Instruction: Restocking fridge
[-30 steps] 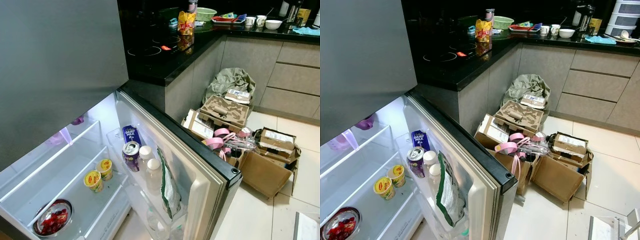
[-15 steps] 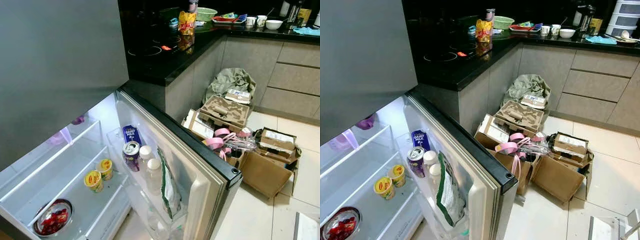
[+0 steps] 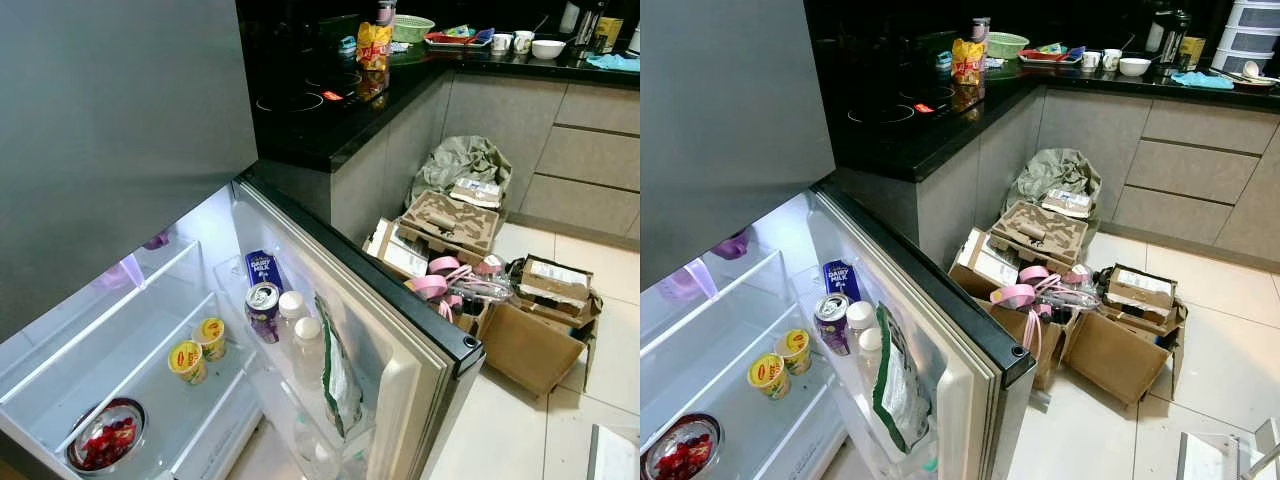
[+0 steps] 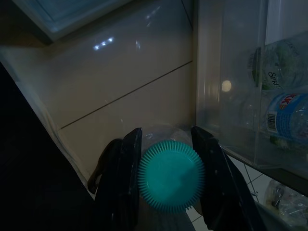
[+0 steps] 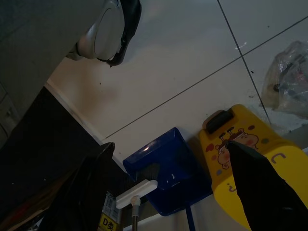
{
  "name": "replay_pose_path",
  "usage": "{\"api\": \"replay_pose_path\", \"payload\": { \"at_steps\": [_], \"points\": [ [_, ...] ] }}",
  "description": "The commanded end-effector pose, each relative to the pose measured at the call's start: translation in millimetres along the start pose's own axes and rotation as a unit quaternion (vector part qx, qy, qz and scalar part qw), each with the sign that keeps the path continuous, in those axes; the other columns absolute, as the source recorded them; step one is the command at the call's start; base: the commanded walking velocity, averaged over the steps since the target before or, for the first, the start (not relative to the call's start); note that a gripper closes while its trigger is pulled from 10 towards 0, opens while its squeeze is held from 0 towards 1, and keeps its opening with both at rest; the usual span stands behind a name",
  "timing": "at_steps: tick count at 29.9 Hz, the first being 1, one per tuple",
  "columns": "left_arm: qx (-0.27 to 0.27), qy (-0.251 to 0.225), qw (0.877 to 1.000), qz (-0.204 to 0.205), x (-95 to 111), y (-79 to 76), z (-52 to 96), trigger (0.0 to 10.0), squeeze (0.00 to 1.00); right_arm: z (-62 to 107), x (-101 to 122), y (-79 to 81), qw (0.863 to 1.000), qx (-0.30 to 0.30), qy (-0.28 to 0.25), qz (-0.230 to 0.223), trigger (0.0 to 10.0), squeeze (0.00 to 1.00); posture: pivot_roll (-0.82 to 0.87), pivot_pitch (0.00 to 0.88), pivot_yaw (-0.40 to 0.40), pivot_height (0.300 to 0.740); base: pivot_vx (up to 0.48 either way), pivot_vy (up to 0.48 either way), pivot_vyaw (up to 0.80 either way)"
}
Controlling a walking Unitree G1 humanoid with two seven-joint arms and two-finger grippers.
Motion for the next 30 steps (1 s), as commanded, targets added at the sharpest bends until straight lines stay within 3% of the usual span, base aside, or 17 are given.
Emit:
{"api": "replay_pose_path", "payload": {
  "at_steps": [1,30],
  "points": [
    [-0.007,0.022,1.000,-0.001,-11.5,-4.7,0.5,10.0,0.00,-0.3,0.3,1.3,1.000,0.002,-0.001,-0.002,10.0,0.00,-0.08,0.000,0.002,0.740,0.000,0.000,0.00],
    [-0.013,0.028,0.999,-0.014,-13.3,-6.6,0.4,10.0,0.00,-0.8,-1.0,2.2,1.000,0.002,0.002,0.004,10.0,0.00,-0.08,0.000,-0.002,0.740,0.000,0.000,0.00]
  ]
}}
Point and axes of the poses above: a point about 5 cm out from each wrist's last joint towards the gripper, its own z axis pointing back from the gripper into the wrist, its own x axis along the axis of the wrist's last joint, y = z × x, the point moved 2 cm from there along -z, pointing out of the wrist towards the gripper, and after that the axes turned 10 degrees about -z, right-handed, at the moved point
